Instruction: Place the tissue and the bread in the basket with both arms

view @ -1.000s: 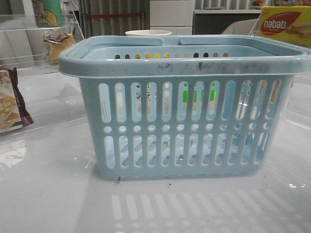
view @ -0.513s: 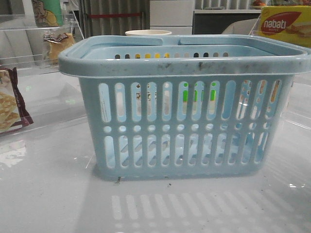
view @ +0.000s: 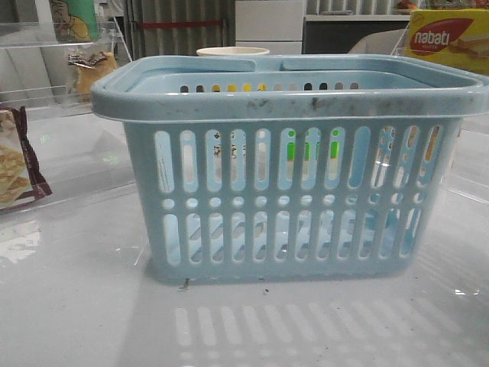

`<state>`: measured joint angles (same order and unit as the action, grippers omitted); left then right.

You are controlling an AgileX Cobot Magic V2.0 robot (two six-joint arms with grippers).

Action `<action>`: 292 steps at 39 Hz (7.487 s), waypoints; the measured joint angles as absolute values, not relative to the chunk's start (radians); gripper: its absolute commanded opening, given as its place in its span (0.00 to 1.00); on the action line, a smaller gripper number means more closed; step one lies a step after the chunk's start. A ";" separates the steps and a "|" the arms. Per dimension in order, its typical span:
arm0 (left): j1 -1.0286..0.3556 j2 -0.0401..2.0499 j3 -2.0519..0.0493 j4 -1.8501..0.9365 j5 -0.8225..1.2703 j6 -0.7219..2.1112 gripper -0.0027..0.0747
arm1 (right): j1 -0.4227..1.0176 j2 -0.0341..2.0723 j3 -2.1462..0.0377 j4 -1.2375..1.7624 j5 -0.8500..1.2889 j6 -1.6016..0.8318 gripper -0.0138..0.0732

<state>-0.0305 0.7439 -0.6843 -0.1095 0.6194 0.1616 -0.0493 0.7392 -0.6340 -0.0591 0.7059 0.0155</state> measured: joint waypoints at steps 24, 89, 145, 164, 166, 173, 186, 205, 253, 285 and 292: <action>-0.237 0.759 -0.684 -0.119 0.591 0.162 0.62 | -0.231 1.454 -1.152 -0.048 0.624 0.021 0.74; -0.237 0.759 -0.684 -0.119 0.587 0.162 0.62 | 0.240 1.352 -1.425 0.178 0.830 -0.134 0.36; -0.237 1.049 -0.842 -0.111 0.553 0.162 0.91 | 0.425 0.876 -0.857 0.044 0.737 -0.142 0.77; -0.160 1.570 -1.310 -0.111 0.528 0.162 0.91 | 0.425 0.876 -0.857 0.044 0.737 -0.142 0.77; -0.154 1.618 -1.358 -0.111 0.525 0.162 0.91 | 0.425 0.876 -0.857 0.044 0.737 -0.142 0.77; -0.134 1.762 -1.501 -0.111 0.514 0.162 0.91 | 0.425 0.876 -0.857 0.044 0.737 -0.142 0.77; -0.115 1.954 -1.651 -0.115 0.442 0.162 0.91 | 0.425 0.876 -0.857 0.044 0.737 -0.143 0.77; -0.115 2.034 -1.656 -0.116 0.318 0.162 0.62 | 0.425 0.876 -0.857 0.044 0.737 -0.143 0.77; -0.172 1.742 -1.656 -0.124 0.461 0.162 0.15 | 0.425 0.876 -0.857 0.044 0.737 -0.143 0.77; -0.612 1.638 -1.663 -0.124 0.867 0.333 0.15 | 0.425 0.876 -0.857 0.044 0.737 -0.143 0.77; -0.653 1.720 -1.663 -0.124 0.872 0.334 0.15 | 0.425 0.876 -0.857 0.044 0.737 -0.143 0.77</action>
<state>-0.6530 1.7197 -1.6627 -0.1244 0.8718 0.3339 0.4250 0.8756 -0.8567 0.0437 0.7374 -0.1433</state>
